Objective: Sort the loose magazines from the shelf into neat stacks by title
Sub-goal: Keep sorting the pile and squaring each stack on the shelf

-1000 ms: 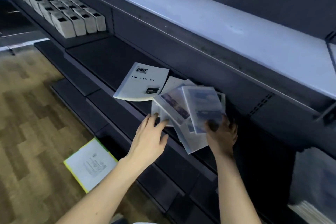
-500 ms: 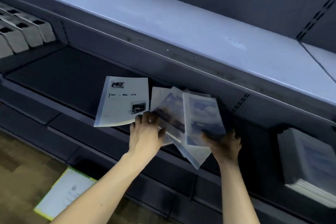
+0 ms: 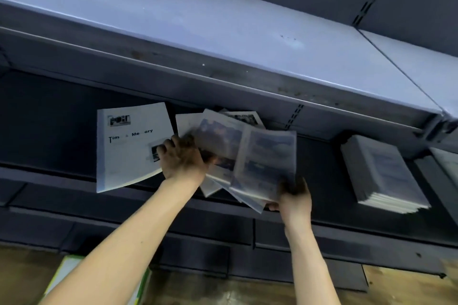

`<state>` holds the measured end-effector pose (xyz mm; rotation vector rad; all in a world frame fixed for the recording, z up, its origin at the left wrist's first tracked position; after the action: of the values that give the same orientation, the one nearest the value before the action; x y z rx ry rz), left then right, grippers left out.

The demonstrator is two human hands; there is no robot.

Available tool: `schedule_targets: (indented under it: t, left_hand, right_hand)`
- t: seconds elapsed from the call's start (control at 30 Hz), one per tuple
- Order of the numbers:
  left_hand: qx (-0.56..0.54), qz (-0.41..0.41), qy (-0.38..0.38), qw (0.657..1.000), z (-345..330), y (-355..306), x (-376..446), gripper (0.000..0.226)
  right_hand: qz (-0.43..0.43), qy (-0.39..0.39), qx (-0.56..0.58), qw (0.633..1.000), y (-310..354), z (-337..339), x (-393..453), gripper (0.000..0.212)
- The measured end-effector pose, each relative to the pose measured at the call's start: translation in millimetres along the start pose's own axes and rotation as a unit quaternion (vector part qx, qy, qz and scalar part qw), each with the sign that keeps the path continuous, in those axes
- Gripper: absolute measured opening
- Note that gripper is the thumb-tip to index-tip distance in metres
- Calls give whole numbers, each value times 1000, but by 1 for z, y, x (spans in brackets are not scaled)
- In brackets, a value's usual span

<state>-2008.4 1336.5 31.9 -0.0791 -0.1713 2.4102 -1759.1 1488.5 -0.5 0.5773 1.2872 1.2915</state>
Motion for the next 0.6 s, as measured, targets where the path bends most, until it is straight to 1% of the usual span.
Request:
schedule_targets:
  t: [0.07,0.13,0.2,0.27,0.3,0.33,0.43,0.5,0.53,0.6]
  left_hand:
    - [-16,3,17,1000,-1,4,1,95]
    - [-40,6,20,999,2,5,-1,92]
    - [-81,-1,8,997,9,0,-3,76]
    - [-154,-17,-14,988,18,-5,-4,55]
    - [-176,-25,-22,984,23,-7,-3,50]
    - [-181,-35,-21,983,26,-7,0,48]
    - [-173,-63,25,983,25,-2,4,44]
    - [-184,-65,49,980,21,4,2,37]
    - [-189,-60,58,978,19,4,-1,38]
    - [-212,-40,75,974,14,1,-10,56]
  right_hand:
    - [19,-1,-6,1000,8,1,-1,22]
    - [34,6,-18,999,16,-2,1,15]
    - [38,20,-24,999,22,-6,3,13]
    - [44,48,-27,998,27,-12,2,15]
    - [49,62,-27,997,29,-14,3,16]
    - [53,72,-26,996,32,-15,2,16]
    - [58,88,-34,994,37,-17,5,14]
    - [69,99,-50,991,37,-20,7,16]
    - [70,104,-52,991,36,-21,9,17]
    - [63,113,-49,990,35,-24,10,16]
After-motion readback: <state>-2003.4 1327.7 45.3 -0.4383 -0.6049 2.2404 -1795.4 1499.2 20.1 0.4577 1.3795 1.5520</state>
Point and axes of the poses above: each hand's wrist, its own x-axis towards the middle knuckle, its own z-axis out of the back of the hand, y = z × x, the point moved 8 cm from there along x, towards the middle knuckle, and after that the axes turned 10 degrees about -z, right-handed, at the moved point
